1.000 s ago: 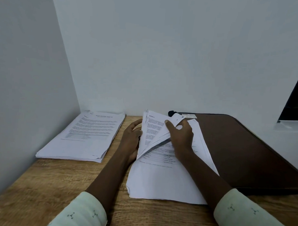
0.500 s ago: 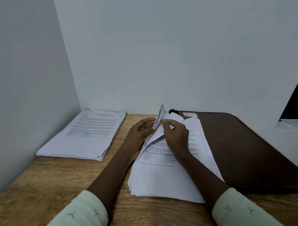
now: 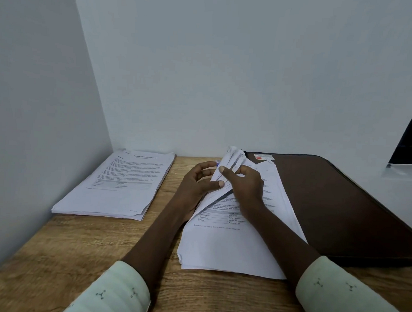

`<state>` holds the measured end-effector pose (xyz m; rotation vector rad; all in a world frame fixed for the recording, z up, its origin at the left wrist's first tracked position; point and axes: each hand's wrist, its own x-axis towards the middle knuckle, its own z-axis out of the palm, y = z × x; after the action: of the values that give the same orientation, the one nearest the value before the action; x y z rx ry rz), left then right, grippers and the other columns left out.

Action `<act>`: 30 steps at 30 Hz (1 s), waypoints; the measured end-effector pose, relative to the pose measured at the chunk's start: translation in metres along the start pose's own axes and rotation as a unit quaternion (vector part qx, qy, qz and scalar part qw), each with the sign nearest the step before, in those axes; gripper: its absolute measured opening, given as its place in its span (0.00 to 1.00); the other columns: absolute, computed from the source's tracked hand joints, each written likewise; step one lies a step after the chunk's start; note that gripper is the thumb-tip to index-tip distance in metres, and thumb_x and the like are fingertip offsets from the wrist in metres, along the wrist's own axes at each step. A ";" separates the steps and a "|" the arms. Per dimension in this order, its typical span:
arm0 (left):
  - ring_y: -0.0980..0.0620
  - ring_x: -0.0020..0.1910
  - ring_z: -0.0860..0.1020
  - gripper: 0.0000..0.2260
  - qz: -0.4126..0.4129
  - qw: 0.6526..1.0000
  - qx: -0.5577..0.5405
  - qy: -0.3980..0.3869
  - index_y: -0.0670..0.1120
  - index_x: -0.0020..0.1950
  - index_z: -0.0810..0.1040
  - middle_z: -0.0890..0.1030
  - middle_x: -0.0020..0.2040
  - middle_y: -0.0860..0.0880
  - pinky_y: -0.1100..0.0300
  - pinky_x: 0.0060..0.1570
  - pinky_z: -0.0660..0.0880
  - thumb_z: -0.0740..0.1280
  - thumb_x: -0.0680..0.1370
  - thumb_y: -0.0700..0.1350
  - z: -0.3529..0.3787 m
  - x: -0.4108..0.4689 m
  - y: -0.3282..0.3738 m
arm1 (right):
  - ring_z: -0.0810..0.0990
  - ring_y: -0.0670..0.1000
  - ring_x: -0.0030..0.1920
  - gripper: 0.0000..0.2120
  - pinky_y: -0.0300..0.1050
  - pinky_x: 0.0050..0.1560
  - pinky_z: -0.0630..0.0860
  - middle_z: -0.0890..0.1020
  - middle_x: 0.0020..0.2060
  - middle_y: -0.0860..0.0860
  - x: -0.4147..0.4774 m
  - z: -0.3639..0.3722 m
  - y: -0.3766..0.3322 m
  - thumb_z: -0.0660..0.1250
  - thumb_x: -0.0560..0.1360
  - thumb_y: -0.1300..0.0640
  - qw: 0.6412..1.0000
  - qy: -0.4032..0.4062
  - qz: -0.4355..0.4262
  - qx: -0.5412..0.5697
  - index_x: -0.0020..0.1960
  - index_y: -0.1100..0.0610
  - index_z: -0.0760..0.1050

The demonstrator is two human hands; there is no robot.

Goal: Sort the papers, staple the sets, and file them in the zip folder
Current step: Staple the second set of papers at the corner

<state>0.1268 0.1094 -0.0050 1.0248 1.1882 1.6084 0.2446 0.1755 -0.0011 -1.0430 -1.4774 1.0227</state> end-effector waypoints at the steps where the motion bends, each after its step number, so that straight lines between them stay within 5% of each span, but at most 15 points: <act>1: 0.46 0.52 0.83 0.22 -0.002 1.000 0.001 0.005 0.50 0.61 0.78 0.80 0.59 0.43 0.54 0.46 0.81 0.74 0.71 0.32 -0.001 0.000 0.000 | 0.84 0.53 0.41 0.14 0.44 0.40 0.80 0.86 0.38 0.52 -0.001 0.000 0.000 0.76 0.71 0.49 1.000 -0.003 0.009 0.009 0.44 0.61 0.82; 4: 0.42 0.51 0.84 0.22 -0.013 1.000 0.001 0.028 0.49 0.65 0.75 0.82 0.58 0.41 0.49 0.48 0.82 0.74 0.73 0.36 -0.003 0.002 -0.002 | 0.85 0.53 0.42 0.14 0.51 0.47 0.82 0.86 0.41 0.52 0.000 0.000 -0.001 0.75 0.71 0.48 0.998 -0.017 0.039 0.049 0.44 0.59 0.82; 9: 0.46 0.45 0.85 0.16 -0.022 0.996 -0.023 0.078 0.46 0.66 0.73 0.86 0.51 0.45 0.56 0.38 0.81 0.64 0.80 0.35 -0.006 0.003 -0.003 | 0.85 0.53 0.43 0.13 0.48 0.46 0.81 0.86 0.40 0.51 -0.001 -0.003 -0.003 0.74 0.72 0.48 0.996 -0.005 0.041 0.079 0.40 0.58 0.80; 15: 0.52 0.39 0.85 0.19 -0.021 0.994 -0.009 0.111 0.45 0.66 0.73 0.85 0.51 0.47 0.62 0.32 0.78 0.58 0.79 0.30 -0.010 0.004 -0.002 | 0.80 0.50 0.42 0.07 0.43 0.46 0.76 0.81 0.38 0.47 0.002 -0.009 -0.007 0.72 0.73 0.57 0.992 0.100 0.016 0.071 0.40 0.55 0.74; 18: 0.49 0.43 0.86 0.19 -0.024 0.994 -0.015 0.108 0.45 0.67 0.73 0.85 0.54 0.45 0.60 0.33 0.79 0.58 0.79 0.29 -0.011 0.004 -0.003 | 0.81 0.53 0.45 0.09 0.44 0.48 0.76 0.81 0.42 0.49 0.001 -0.009 -0.007 0.72 0.72 0.59 0.990 0.110 0.012 0.083 0.48 0.56 0.72; 23: 0.39 0.53 0.83 0.18 -0.024 0.994 -0.062 0.081 0.45 0.66 0.75 0.85 0.55 0.41 0.43 0.52 0.81 0.61 0.79 0.31 -0.011 0.004 -0.004 | 0.80 0.46 0.42 0.29 0.24 0.38 0.71 0.80 0.47 0.49 -0.003 -0.006 -0.002 0.70 0.74 0.64 0.989 0.080 -0.119 0.043 0.70 0.49 0.64; 26: 0.38 0.55 0.82 0.16 -0.011 0.998 -0.045 0.041 0.43 0.64 0.77 0.83 0.57 0.39 0.41 0.58 0.78 0.66 0.77 0.33 -0.004 0.002 -0.003 | 0.80 0.48 0.43 0.14 0.28 0.43 0.73 0.84 0.46 0.49 -0.003 -0.003 0.003 0.68 0.74 0.65 0.978 0.065 -0.192 -0.057 0.58 0.54 0.79; 30: 0.41 0.50 0.83 0.14 0.004 1.000 -0.009 0.000 0.39 0.60 0.78 0.83 0.56 0.40 0.48 0.51 0.81 0.69 0.75 0.31 0.002 -0.001 -0.002 | 0.76 0.41 0.36 0.10 0.22 0.35 0.66 0.86 0.41 0.51 -0.006 0.002 -0.003 0.68 0.78 0.53 0.991 0.025 -0.103 -0.076 0.46 0.58 0.85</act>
<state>0.1290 0.1096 -0.0064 1.0209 1.1691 1.6220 0.2434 0.1691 0.0003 -0.9917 -1.6040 0.7417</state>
